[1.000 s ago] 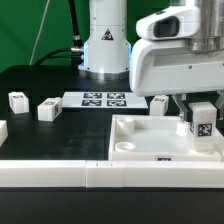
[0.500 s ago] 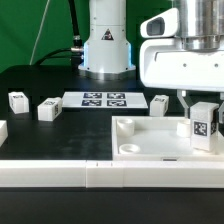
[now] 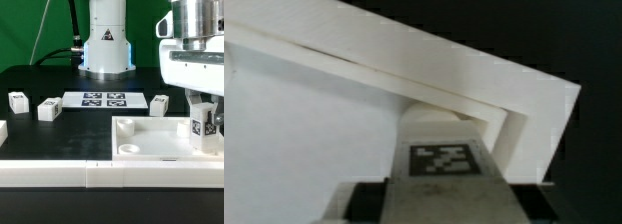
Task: Assemble one leg
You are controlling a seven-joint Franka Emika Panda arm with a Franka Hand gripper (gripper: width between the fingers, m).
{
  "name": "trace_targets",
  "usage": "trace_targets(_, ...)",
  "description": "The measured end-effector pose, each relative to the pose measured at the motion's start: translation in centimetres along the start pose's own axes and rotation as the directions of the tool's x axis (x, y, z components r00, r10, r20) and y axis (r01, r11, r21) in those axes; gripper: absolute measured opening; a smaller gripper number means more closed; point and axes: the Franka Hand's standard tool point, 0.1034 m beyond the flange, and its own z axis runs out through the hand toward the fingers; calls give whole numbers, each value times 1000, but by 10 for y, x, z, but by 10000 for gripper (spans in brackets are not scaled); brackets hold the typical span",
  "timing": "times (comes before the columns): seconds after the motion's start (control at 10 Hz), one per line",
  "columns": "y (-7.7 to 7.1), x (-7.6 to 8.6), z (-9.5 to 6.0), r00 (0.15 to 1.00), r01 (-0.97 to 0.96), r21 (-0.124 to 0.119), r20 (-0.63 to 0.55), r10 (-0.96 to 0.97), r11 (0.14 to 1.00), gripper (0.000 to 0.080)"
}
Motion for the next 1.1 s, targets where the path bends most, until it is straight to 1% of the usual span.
trace_targets(0.1,0,-1,0,1000,-22,0,3,22,1000,290)
trace_targets(0.3,0,-1,0,998,59,0,3,-59,998,300)
trace_targets(0.4,-2,1,-1,992,124,5,2,-124,992,491)
trace_targets(0.5,-4,1,-3,985,174,7,0,-174,985,491)
trace_targets(0.6,-5,0,-3,943,333,-2,-4,-333,943,620)
trace_targets(0.7,-6,-4,-3,910,414,-15,3,-414,910,640)
trace_targets(0.9,-8,-5,-4,769,640,-32,8,-640,768,648)
trace_targets(1.0,-8,-6,-3,707,707,-45,16,-707,706,648)
trace_targets(1.1,-9,-6,-2,621,783,-56,26,-783,619,649)
